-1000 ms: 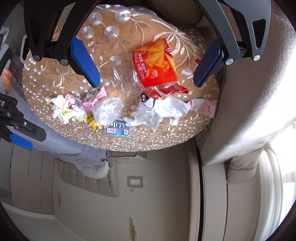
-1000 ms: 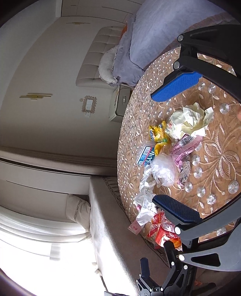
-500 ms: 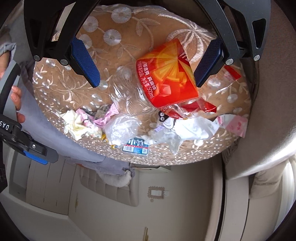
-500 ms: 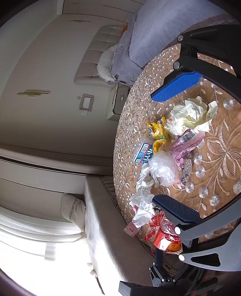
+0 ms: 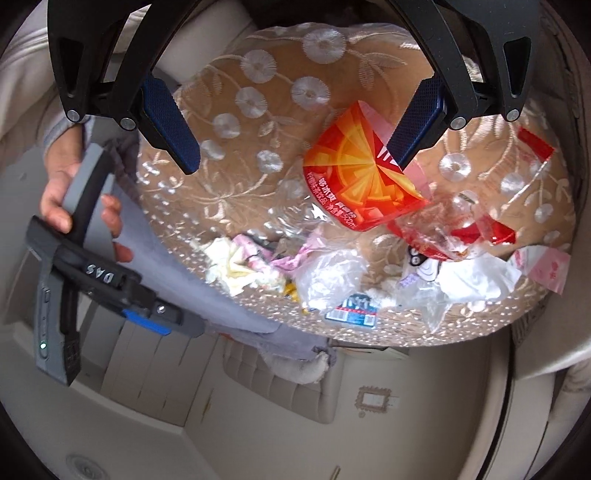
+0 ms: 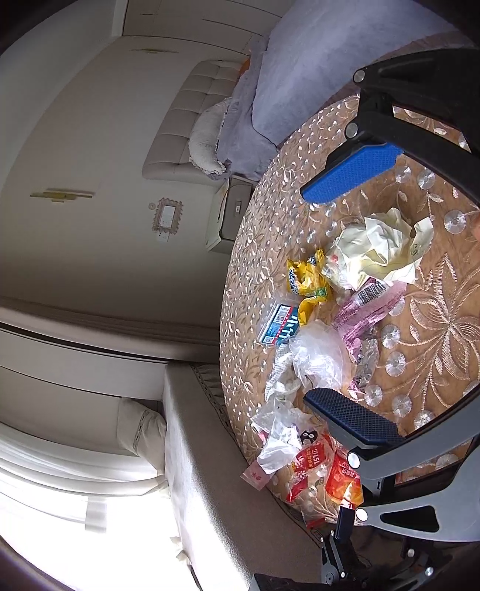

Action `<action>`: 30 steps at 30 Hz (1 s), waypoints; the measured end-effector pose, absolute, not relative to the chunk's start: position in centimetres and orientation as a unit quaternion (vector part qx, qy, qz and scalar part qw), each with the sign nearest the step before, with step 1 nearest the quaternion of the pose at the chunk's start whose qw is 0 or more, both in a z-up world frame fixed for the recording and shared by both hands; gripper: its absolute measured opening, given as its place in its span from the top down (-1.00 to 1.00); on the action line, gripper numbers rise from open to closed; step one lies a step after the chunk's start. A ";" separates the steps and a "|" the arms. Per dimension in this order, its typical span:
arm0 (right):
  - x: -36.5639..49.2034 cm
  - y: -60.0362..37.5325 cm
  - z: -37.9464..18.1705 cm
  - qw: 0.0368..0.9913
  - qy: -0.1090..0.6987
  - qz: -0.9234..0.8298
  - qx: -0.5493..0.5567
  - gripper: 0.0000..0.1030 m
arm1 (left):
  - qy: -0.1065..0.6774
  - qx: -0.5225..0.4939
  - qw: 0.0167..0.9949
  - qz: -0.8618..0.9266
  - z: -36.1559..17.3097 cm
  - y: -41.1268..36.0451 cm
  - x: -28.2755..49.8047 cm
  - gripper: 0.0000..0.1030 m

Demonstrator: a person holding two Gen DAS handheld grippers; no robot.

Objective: Collect trash
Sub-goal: 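Grasp the red-labelled plastic bottle with the left tool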

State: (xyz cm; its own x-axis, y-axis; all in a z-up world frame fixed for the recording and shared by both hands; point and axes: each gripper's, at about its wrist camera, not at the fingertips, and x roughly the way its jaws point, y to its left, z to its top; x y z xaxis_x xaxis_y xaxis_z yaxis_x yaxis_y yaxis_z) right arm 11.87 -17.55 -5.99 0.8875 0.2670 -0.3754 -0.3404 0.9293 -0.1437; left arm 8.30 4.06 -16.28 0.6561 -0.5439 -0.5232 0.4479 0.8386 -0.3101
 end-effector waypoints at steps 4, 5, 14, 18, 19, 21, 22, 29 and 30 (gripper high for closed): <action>12.0 -17.9 -6.1 0.966 0.177 0.155 -0.104 -0.94 | 0.318 -0.079 0.897 -0.297 -16.5 2.7 9.8 -0.91; 12.0 -18.0 -6.2 0.967 0.175 0.151 -0.104 -0.94 | 0.328 -0.082 0.891 -0.304 -16.6 2.2 10.4 -0.91; 13.0 -20.7 -6.8 0.971 0.182 0.120 -0.098 -0.94 | 0.386 -0.075 0.884 -0.254 -17.8 -1.6 15.4 -0.02; 13.7 -21.9 -7.1 0.971 0.188 0.120 -0.087 -0.94 | 0.386 -0.057 0.884 -0.259 -18.0 -3.0 15.8 0.40; 13.8 -22.1 -7.2 0.971 0.189 0.121 -0.086 -0.94 | 0.383 -0.051 0.885 -0.258 -18.0 -3.3 15.8 0.41; 14.0 -22.4 -7.2 0.971 0.190 0.121 -0.084 -0.94 | 0.384 -0.039 0.885 -0.262 -17.8 -4.1 15.9 0.83; 14.2 -22.5 -7.3 0.971 0.190 0.120 -0.084 -0.94 | 0.379 -0.037 0.887 -0.261 -17.5 -4.3 15.7 0.84; 14.8 -23.1 -7.8 0.970 0.199 0.117 -0.082 -0.94 | 0.328 0.004 0.917 -0.226 -13.2 -5.1 13.4 0.88; 14.9 -23.1 -7.9 0.969 0.200 0.117 -0.082 -0.94 | 0.319 0.009 0.921 -0.222 -12.3 -4.9 12.9 0.88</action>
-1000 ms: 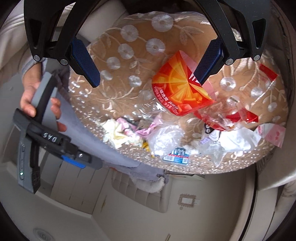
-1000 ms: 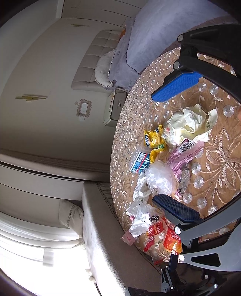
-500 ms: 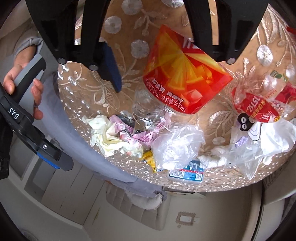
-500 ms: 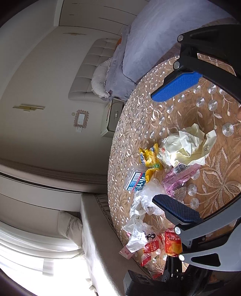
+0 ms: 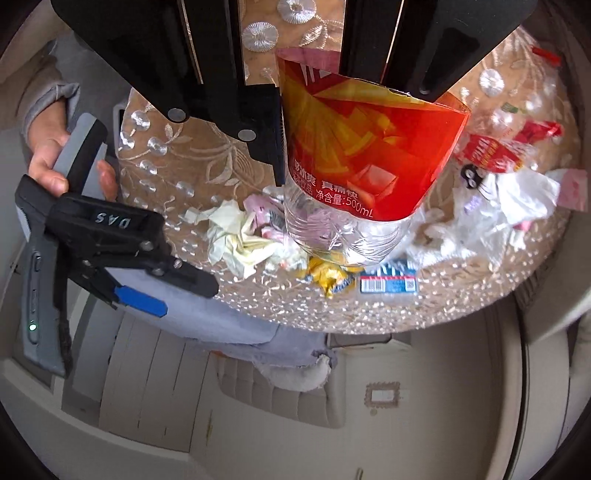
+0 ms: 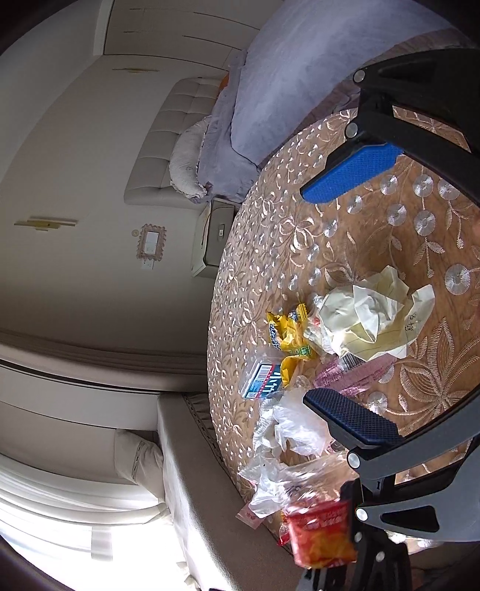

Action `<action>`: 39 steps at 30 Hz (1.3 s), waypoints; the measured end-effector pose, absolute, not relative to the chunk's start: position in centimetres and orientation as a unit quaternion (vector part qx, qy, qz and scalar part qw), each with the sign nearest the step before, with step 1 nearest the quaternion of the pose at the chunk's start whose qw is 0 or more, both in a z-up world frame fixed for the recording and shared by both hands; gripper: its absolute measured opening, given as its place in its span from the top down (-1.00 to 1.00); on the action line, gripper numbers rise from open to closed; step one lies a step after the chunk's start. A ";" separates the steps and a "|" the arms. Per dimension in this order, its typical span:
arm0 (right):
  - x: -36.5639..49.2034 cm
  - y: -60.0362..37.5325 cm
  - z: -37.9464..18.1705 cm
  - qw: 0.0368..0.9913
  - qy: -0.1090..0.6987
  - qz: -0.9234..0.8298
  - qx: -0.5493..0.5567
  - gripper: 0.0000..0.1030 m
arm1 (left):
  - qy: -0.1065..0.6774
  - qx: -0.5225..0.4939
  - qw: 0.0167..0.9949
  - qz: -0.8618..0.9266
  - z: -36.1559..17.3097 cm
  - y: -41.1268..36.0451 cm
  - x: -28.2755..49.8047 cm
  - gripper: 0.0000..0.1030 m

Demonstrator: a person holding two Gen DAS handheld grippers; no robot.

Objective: Collect trash
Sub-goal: 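Grasp the red-labelled plastic bottle with the left tool, then grasp the crumpled yellow paper with the right tool while the left holds the bottle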

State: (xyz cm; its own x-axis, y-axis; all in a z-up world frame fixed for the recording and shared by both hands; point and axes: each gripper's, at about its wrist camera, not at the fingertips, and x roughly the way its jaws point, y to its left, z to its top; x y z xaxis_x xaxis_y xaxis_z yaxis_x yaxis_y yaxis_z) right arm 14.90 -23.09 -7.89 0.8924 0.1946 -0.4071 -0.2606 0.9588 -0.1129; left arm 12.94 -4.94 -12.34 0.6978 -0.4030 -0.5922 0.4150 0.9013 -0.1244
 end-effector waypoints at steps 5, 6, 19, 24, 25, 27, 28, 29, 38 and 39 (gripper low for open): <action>16.0 -23.3 -8.5 0.966 0.222 0.106 -0.085 -0.94 | 0.291 0.030 0.944 -0.155 -9.4 -4.0 12.5 0.87; 16.4 -23.4 -8.7 0.963 0.233 0.105 -0.083 -0.94 | 0.287 0.028 0.946 -0.149 -9.1 -3.9 12.6 0.87; 19.5 -22.2 -13.0 0.917 0.362 0.138 -0.097 0.05 | 0.281 0.029 0.949 -0.142 -9.3 -5.2 13.7 0.87; 18.0 -23.5 -10.7 0.935 0.317 0.136 -0.083 0.08 | 0.279 0.028 0.949 -0.145 -9.0 -5.5 13.8 0.87; 17.3 -23.9 -9.7 0.941 0.299 0.134 -0.082 0.08 | 0.278 0.030 0.949 -0.147 -8.8 -5.7 13.9 0.87; 15.8 -24.8 -7.5 0.956 0.253 0.121 -0.082 0.08 | 0.270 0.038 0.950 -0.150 -8.3 -6.2 14.0 0.87; 14.9 -25.3 -6.2 0.963 0.228 0.114 -0.084 0.08 | 0.267 0.043 0.951 -0.153 -8.0 -6.7 14.1 0.87; 14.1 -26.0 -5.2 0.969 0.206 0.111 -0.082 0.08 | 0.264 0.047 0.950 -0.158 -7.7 -7.2 14.1 0.87; 9.8 -30.1 -1.7 0.981 0.159 0.074 -0.084 0.08 | 0.240 0.072 0.945 -0.211 -6.6 -14.5 14.2 0.87; 9.5 -30.6 -1.8 0.981 0.160 0.067 -0.085 0.08 | 0.240 0.073 0.944 -0.216 -6.7 -15.4 14.2 0.87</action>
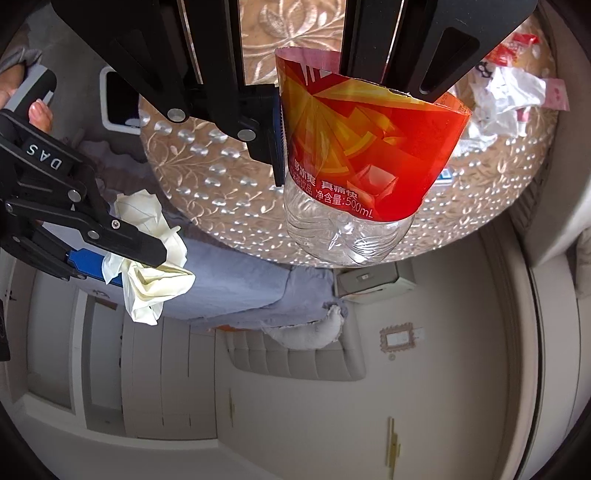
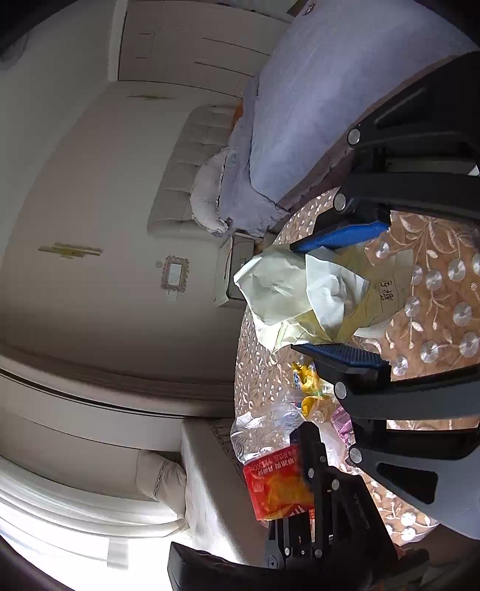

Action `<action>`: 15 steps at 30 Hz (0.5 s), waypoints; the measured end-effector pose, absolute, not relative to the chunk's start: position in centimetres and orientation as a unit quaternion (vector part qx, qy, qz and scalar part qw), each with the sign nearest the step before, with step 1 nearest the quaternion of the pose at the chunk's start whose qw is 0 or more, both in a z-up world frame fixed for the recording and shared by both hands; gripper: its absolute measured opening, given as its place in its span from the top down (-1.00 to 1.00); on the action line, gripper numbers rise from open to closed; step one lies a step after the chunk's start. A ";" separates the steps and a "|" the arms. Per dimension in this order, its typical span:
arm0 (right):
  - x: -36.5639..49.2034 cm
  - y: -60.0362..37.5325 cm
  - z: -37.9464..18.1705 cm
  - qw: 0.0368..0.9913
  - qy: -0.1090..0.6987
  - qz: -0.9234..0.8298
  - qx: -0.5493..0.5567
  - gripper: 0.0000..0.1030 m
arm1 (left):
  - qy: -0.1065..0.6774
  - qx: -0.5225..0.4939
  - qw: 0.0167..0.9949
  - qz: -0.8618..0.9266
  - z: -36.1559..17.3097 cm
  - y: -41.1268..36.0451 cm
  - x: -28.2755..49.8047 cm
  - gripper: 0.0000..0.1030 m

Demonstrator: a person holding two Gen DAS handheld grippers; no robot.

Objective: Collect trash
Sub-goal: 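Grasp the crumpled yellow paper with the right tool while the left holds the bottle, then carry both items over the bin and open both tools to drop them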

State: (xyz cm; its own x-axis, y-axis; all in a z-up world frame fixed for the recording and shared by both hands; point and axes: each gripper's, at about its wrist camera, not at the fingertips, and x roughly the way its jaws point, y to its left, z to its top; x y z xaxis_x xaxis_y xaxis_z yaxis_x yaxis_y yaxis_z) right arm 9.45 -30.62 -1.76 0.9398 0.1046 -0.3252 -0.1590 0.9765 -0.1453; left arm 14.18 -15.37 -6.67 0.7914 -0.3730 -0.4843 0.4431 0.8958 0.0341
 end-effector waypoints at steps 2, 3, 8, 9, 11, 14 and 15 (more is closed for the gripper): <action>8.9 -31.7 -1.9 0.982 0.162 0.052 -0.086 0.07 | 0.243 0.070 0.939 -0.233 -6.9 -17.0 14.2 0.87; 8.6 -32.3 -2.0 0.982 0.163 0.044 -0.086 0.07 | 0.247 0.070 0.936 -0.241 -7.0 -17.9 14.2 0.87; 7.6 -35.6 -2.6 0.982 0.172 -0.001 -0.080 0.07 | 0.256 0.093 0.921 -0.280 -8.1 -22.8 13.9 0.87; 7.3 -36.3 -2.7 0.982 0.174 -0.009 -0.079 0.07 | 0.257 0.097 0.917 -0.289 -8.3 -23.7 13.9 0.87; 7.0 -37.5 -3.2 0.981 0.178 -0.027 -0.075 0.07 | 0.259 0.103 0.911 -0.304 -8.8 -25.6 13.7 0.87; 6.6 -39.7 -4.1 0.978 0.189 -0.049 -0.067 0.07 | 0.265 0.114 0.898 -0.333 -9.6 -28.8 13.4 0.87; 6.4 -40.5 -4.6 0.977 0.194 -0.056 -0.063 0.07 | 0.270 0.118 0.892 -0.342 -9.8 -29.7 13.5 0.87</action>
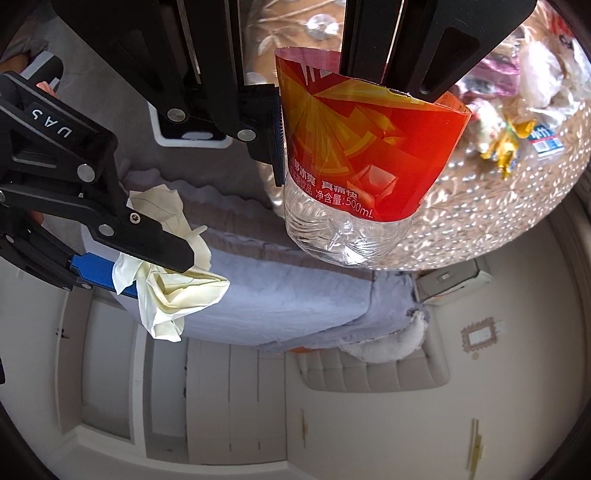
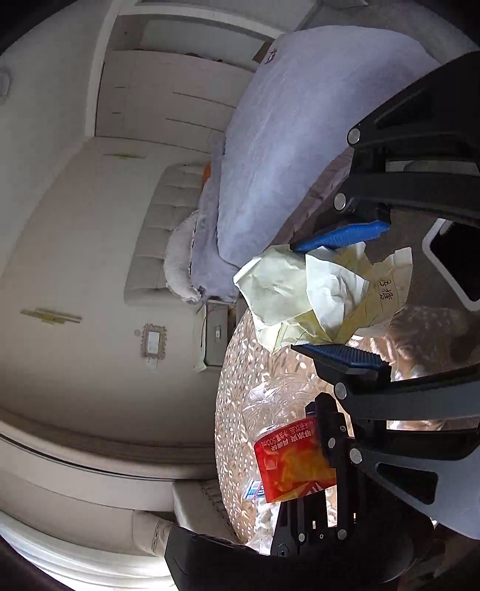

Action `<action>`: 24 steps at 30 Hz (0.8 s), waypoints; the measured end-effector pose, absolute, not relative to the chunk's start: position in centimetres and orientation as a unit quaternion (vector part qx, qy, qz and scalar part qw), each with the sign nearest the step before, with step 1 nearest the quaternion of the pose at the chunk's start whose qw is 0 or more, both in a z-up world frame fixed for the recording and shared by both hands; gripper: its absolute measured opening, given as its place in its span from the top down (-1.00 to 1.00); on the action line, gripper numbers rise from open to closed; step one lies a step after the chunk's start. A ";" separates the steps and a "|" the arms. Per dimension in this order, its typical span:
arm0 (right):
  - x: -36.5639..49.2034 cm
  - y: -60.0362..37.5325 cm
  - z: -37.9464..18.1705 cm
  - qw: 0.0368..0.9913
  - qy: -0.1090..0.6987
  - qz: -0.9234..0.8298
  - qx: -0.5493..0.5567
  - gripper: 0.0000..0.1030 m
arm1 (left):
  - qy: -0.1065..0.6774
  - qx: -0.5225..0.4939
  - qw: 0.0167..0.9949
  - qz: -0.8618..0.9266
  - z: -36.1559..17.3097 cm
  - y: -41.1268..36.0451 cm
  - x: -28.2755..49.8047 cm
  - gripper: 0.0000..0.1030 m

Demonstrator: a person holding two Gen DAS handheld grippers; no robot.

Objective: Collect trash
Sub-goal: 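Carry both items over the bin and open both tools to drop them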

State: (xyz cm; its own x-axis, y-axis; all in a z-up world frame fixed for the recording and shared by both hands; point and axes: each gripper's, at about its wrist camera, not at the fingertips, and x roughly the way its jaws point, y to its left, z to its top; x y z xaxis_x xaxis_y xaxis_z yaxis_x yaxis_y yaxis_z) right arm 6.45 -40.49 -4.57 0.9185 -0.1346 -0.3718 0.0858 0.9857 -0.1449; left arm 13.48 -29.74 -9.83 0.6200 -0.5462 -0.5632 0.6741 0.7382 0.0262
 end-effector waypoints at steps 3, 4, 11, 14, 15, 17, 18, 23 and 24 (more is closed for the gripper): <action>6.2 -42.7 -5.8 0.974 0.207 -0.077 -0.046 0.07 | 0.284 0.133 0.876 -0.367 -11.2 -32.8 13.0 0.87; 6.2 -43.4 -6.2 0.973 0.211 -0.085 -0.042 0.07 | 0.288 0.139 0.871 -0.373 -11.7 -33.7 12.9 0.87; 6.1 -47.3 -9.8 0.962 0.231 -0.144 -0.033 0.05 | 0.319 0.155 0.827 -0.436 -16.2 -40.2 12.2 0.86; 6.7 -48.8 -11.8 0.956 0.248 -0.157 -0.027 0.06 | 0.339 0.167 0.809 -0.451 -18.7 -42.7 12.0 0.86; 7.0 -49.4 -12.5 0.953 0.256 -0.162 -0.022 0.06 | 0.344 0.168 0.803 -0.456 -19.5 -43.3 12.0 0.86; 7.2 -51.0 -14.1 0.946 0.274 -0.174 -0.011 0.06 | 0.363 0.168 0.787 -0.470 -21.1 -44.8 11.9 0.86; 7.1 -51.9 -14.9 0.943 0.281 -0.180 -0.006 0.06 | 0.370 0.167 0.779 -0.478 -21.9 -45.5 11.7 0.86; 6.9 -55.2 -18.3 0.926 0.320 -0.199 0.017 0.06 | 0.404 0.185 0.740 -0.505 -25.7 -49.0 11.4 0.86; 7.2 -55.5 -19.0 0.923 0.327 -0.201 0.020 0.06 | 0.411 0.190 0.732 -0.508 -26.4 -49.6 11.4 0.86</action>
State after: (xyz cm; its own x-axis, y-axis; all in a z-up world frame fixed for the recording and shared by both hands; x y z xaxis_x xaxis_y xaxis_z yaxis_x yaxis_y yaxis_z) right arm 7.23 -55.53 -18.95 0.7053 -0.3578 -0.6121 0.3833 0.9187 -0.0953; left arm 11.42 -49.59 -26.39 0.1448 -0.5887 -0.7953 0.9009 0.4109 -0.1401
